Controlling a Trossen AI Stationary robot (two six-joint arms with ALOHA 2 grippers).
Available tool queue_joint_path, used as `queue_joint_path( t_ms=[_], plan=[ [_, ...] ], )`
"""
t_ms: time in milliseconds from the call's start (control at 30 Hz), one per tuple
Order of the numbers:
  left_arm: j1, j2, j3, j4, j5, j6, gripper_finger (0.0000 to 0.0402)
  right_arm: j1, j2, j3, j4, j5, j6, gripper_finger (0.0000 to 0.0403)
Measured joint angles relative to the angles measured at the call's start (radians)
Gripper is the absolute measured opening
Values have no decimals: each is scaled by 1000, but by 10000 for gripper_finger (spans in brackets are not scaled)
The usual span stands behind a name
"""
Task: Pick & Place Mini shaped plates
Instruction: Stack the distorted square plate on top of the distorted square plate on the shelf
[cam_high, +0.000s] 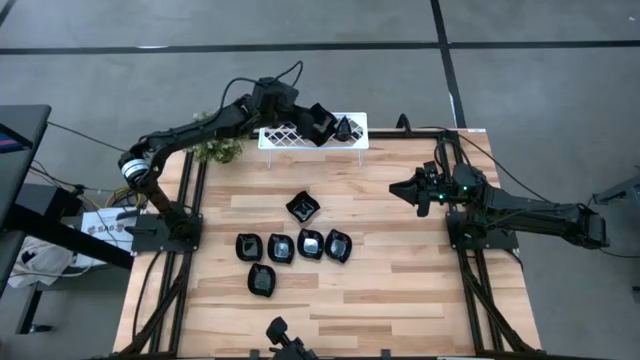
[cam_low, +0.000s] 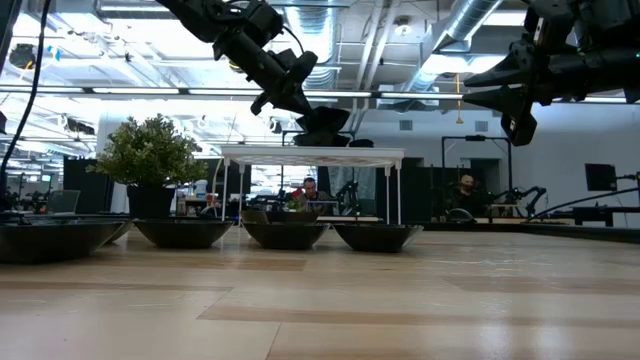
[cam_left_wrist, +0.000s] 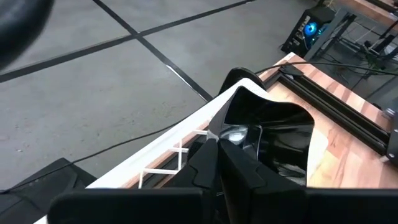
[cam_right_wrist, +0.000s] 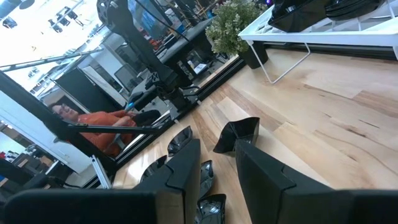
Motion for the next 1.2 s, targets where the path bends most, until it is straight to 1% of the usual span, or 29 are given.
queue_joint_path(
  t_ms=[333,433,633,767,1000,1200],
  plan=[
    [-4,0,0,-17,-1,0,17,0,0,0,0,0,0,98],
    [-6,0,0,-29,-20,10,17,0,0,0,0,0,0,98],
    [-6,0,0,-44,-23,18,22,0,0,0,0,0,0,98],
    [-6,0,-1,-43,-23,19,44,0,0,0,0,0,0,98],
    [-6,-1,-1,-37,-23,19,101,0,0,0,0,0,0,98],
    [-5,-45,-2,-39,-24,18,134,0,0,0,0,0,0,98]
  ],
)
